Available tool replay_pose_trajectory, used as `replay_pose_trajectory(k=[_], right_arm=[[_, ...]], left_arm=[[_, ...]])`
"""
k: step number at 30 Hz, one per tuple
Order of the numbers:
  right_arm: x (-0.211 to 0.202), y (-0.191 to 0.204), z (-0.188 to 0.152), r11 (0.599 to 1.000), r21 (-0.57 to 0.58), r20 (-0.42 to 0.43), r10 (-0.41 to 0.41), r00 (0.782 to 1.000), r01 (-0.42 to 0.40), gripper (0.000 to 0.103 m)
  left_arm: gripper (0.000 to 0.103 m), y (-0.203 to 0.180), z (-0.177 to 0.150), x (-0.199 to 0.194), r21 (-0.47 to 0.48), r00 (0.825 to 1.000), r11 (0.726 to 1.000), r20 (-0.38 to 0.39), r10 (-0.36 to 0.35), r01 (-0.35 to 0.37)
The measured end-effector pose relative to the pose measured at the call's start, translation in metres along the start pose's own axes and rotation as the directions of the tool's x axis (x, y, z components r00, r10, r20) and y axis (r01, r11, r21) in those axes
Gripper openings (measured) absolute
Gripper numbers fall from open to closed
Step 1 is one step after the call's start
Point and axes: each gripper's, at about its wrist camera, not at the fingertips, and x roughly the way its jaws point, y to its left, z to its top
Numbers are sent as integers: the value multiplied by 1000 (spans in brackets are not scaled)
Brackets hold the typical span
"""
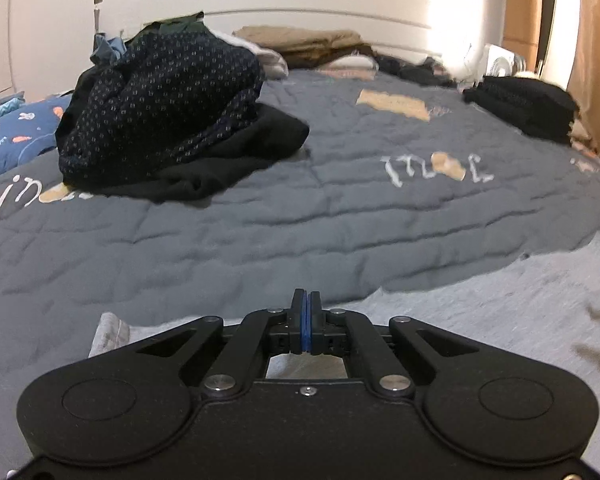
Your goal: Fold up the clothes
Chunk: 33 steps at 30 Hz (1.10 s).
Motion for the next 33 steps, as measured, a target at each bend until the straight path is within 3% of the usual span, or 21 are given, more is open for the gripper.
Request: replay_pose_trajectory(k=[6, 7, 9, 10, 11, 15, 23, 28, 31, 33], right_arm=[[4, -9, -3, 999, 8, -16, -32, 999, 32, 53], [3, -11, -3, 999, 11, -13, -36, 999, 36, 53], [2, -15, -3, 999, 19, -9, -42, 999, 42, 53], [2, -17, -3, 999, 24, -7, -45, 999, 45, 53], [2, -20, -2, 998, 28, -5, -48, 999, 48, 53], [1, -28, -2, 997, 49, 0, -62, 998, 62, 53], [2, -34, -3, 995, 60, -3, -77, 997, 77, 53], [3, -35, -3, 995, 58, -6, -77, 997, 77, 53], [5, -36, -3, 995, 64, -12, -82, 997, 83, 53], [5, -37, -4, 994, 63, -16, -84, 996, 85, 53]], left_arm=[[3, 13, 4, -9, 2, 1000, 1000, -14, 13, -13], [7, 20, 5, -12, -12, 1000, 1000, -8, 26, -26], [24, 36, 8, -18, -42, 998, 997, 2, 58, -58], [42, 44, 8, -22, -56, 997, 995, 6, 80, -79], [48, 53, 8, -26, -69, 995, 993, 12, 99, -98], [48, 77, 2, -38, -107, 993, 988, -6, 114, -114], [48, 76, -9, -24, -75, 989, 989, -90, 120, -127], [48, 94, -11, -22, -129, 983, 977, -86, 162, -173], [48, 104, -13, -16, -172, 984, 972, -109, 143, -160], [39, 106, -14, -14, -192, 987, 972, -111, 116, -136]])
